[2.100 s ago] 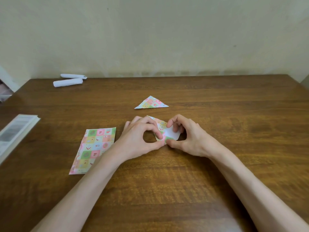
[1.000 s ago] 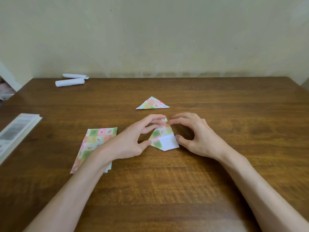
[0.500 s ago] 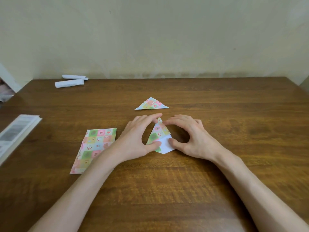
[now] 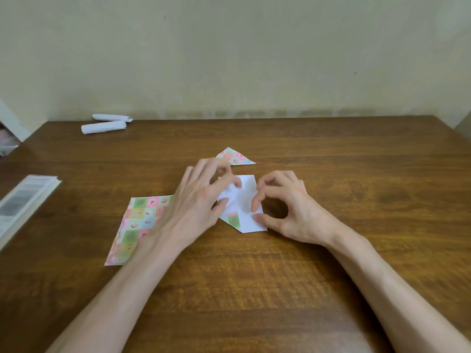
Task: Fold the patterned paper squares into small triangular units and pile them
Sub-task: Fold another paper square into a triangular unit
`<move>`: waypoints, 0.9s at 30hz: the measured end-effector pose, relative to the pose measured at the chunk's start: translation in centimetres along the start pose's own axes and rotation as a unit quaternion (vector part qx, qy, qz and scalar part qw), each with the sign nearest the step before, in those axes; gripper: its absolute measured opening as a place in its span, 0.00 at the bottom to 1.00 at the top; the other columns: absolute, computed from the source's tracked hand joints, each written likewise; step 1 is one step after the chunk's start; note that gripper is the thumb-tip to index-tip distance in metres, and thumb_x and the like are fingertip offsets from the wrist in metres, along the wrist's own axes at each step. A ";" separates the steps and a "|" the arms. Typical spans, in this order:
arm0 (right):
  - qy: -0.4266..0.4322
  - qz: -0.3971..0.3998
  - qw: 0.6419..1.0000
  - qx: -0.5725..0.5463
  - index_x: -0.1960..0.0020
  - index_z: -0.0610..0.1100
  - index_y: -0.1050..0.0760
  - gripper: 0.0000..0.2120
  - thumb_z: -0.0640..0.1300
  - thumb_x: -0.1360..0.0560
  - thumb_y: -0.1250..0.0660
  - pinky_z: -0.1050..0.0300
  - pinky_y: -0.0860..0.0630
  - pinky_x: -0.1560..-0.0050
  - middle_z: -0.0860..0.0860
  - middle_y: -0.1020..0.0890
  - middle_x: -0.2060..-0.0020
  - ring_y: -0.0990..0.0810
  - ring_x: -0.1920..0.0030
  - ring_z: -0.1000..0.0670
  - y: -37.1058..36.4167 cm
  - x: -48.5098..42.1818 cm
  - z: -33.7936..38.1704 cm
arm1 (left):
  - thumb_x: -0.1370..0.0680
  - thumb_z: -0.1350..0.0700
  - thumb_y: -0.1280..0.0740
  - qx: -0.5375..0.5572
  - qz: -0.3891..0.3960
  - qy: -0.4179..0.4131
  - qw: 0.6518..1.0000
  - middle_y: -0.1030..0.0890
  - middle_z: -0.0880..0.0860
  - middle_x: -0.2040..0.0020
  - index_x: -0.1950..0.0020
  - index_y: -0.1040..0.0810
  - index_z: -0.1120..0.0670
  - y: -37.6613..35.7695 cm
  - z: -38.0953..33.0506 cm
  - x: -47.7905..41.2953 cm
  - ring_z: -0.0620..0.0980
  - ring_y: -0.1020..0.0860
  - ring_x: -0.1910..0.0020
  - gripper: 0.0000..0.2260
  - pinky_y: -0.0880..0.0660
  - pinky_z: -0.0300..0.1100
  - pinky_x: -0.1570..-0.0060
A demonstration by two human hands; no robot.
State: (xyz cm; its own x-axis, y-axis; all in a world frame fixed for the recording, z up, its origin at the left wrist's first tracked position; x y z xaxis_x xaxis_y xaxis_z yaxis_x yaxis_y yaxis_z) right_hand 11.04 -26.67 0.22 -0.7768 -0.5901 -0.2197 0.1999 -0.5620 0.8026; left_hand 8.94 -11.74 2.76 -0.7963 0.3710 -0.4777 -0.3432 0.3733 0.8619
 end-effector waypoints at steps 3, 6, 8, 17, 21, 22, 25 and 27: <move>0.010 0.026 1.000 -0.002 0.49 0.60 0.17 0.08 0.47 0.23 0.26 0.58 0.39 0.35 0.63 0.23 0.45 0.30 0.36 0.56 -0.7 0.1 0.2 | 0.24 0.64 0.28 0.056 0.042 -0.013 0.997 0.21 0.40 0.49 0.50 0.17 0.46 -0.8 0.1 0.1 0.43 0.23 0.45 0.12 0.26 0.49 0.45; 0.008 0.025 1.000 0.003 0.49 0.60 0.16 0.06 0.51 0.25 0.25 0.53 0.36 0.35 0.63 0.23 0.46 0.28 0.38 0.56 -0.7 0.1 0.2 | 0.22 0.57 0.29 0.137 0.090 0.035 0.986 0.19 0.37 0.51 0.48 0.18 0.43 -1.1 0.9 0.6 0.39 0.21 0.46 0.08 0.23 0.46 0.45; 0.005 0.029 1.000 0.006 0.48 0.60 0.17 0.09 0.58 0.28 0.24 0.52 0.36 0.34 0.63 0.24 0.45 0.29 0.38 0.55 -0.8 0.1 0.3 | 0.23 0.51 0.26 0.165 0.108 0.047 0.979 0.18 0.37 0.49 0.48 0.20 0.42 -0.9 1.3 0.8 0.38 0.21 0.44 0.07 0.24 0.43 0.42; 0.015 0.019 0.998 0.053 0.43 0.64 0.19 0.16 0.65 0.30 0.28 0.53 0.35 0.36 0.64 0.25 0.45 0.29 0.40 0.57 -0.8 0.2 1.0 | 0.30 0.39 0.22 0.183 0.121 0.061 0.974 0.18 0.33 0.44 0.45 0.15 0.40 -1.5 1.7 1.0 0.36 0.24 0.37 0.15 0.27 0.44 0.35; 0.024 -0.020 0.998 0.058 0.51 0.61 0.16 0.08 0.61 0.24 0.32 0.48 0.31 0.39 0.63 0.21 0.50 0.25 0.44 0.57 -0.2 0.1 1.3 | 0.24 0.39 0.27 0.179 0.107 0.064 0.976 0.16 0.33 0.47 0.48 0.13 0.42 -1.2 1.7 0.8 0.35 0.22 0.41 0.10 0.24 0.46 0.38; 0.027 -0.028 0.998 0.059 0.52 0.59 0.17 0.08 0.60 0.23 0.32 0.48 0.30 0.40 0.63 0.20 0.51 0.25 0.45 0.57 -0.1 0.0 1.4 | 0.23 0.41 0.28 0.178 0.103 0.062 0.977 0.16 0.34 0.48 0.49 0.13 0.43 -1.1 1.6 0.7 0.35 0.21 0.42 0.09 0.24 0.45 0.39; 0.028 -0.034 0.997 0.060 0.54 0.56 0.18 0.09 0.60 0.22 0.32 0.48 0.28 0.43 0.63 0.19 0.52 0.25 0.47 0.58 -0.1 0.0 1.3 | 0.20 0.43 0.31 0.169 0.093 0.070 0.979 0.16 0.35 0.49 0.53 0.12 0.45 -1.2 1.7 0.9 0.35 0.21 0.43 0.10 0.23 0.45 0.41; 0.026 -0.022 0.998 0.053 0.51 0.55 0.18 0.09 0.60 0.23 0.32 0.47 0.27 0.41 0.62 0.19 0.51 0.25 0.47 0.57 -0.5 -0.1 1.0 | 0.21 0.43 0.30 0.169 0.093 0.075 0.978 0.16 0.35 0.49 0.54 0.13 0.46 -1.3 1.9 0.9 0.35 0.21 0.43 0.10 0.24 0.45 0.40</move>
State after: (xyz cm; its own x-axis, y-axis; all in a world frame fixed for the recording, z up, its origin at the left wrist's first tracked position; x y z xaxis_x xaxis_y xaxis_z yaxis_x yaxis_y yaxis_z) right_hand 10.44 -25.72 0.36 -0.7513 -0.5970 -0.2814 0.1009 -0.5252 0.8450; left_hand 9.57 -10.26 0.87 -0.9020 0.3401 -0.2661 -0.0216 0.5799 0.8144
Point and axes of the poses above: each hand's wrist, its own x-axis away from the middle knuckle, its own y-axis out of the back of the hand, z = x × y, the point moved 10 cm from there along -x, towards the middle knuckle
